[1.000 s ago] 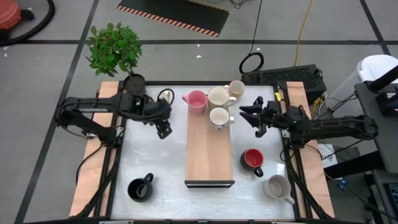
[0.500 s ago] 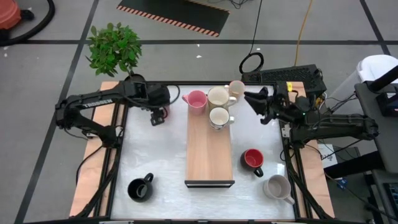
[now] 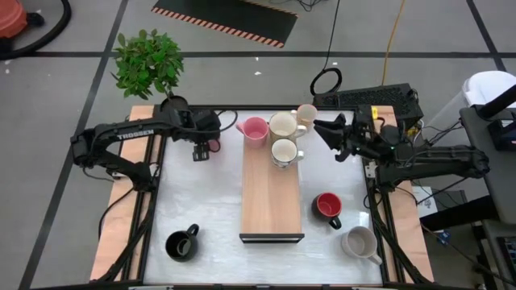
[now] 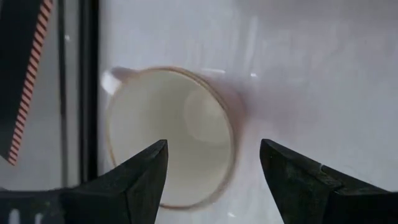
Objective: Place coffee mugs
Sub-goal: Put the orange mug on the shelf
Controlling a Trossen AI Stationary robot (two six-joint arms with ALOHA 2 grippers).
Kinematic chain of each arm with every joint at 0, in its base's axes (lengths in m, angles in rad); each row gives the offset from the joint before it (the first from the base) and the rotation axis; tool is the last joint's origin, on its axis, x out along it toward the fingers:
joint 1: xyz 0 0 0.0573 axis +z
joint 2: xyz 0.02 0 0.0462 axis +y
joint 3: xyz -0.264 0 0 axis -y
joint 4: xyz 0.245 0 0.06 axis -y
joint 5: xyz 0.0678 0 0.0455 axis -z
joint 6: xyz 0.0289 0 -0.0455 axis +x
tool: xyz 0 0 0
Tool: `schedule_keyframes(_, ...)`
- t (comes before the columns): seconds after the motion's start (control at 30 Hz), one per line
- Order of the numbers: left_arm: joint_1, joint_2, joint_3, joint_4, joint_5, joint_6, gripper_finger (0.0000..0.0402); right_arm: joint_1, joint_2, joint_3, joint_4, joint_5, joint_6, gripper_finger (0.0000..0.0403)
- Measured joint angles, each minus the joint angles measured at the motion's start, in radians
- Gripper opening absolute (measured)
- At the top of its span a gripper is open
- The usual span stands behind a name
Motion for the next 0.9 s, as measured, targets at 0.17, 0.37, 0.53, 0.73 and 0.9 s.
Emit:
schedule_keyframes(0.17, 0.018, -0.001, -0.052, 0.129, 0.005, 0.168, 0.0257, 0.002, 0.029, 0.0, -0.016, 0.023, 0.001, 0.0114)
schedule_keyframes(0.37, 0.048, 0.002, -0.124, 0.169, 0.055, 0.239, 0.0257, 0.002, 0.048, 0.0, -0.022, 0.023, 0.001, 0.0114)
schedule_keyframes(0.53, 0.073, 0.003, -0.168, 0.123, 0.065, 0.196, 0.0234, 0.002, 0.047, 0.0, -0.03, 0.023, 0.0, 0.0114)
schedule_keyframes(0.73, 0.072, 0.003, -0.193, 0.123, 0.091, 0.184, 0.0089, 0.0, 0.047, 0.0, -0.074, -0.037, -0.036, 0.0114)
schedule_keyframes(0.9, 0.05, 0.004, -0.184, 0.111, 0.099, 0.057, 0.0026, 0.0, 0.048, 0.0, -0.104, -0.137, -0.026, 0.0114)
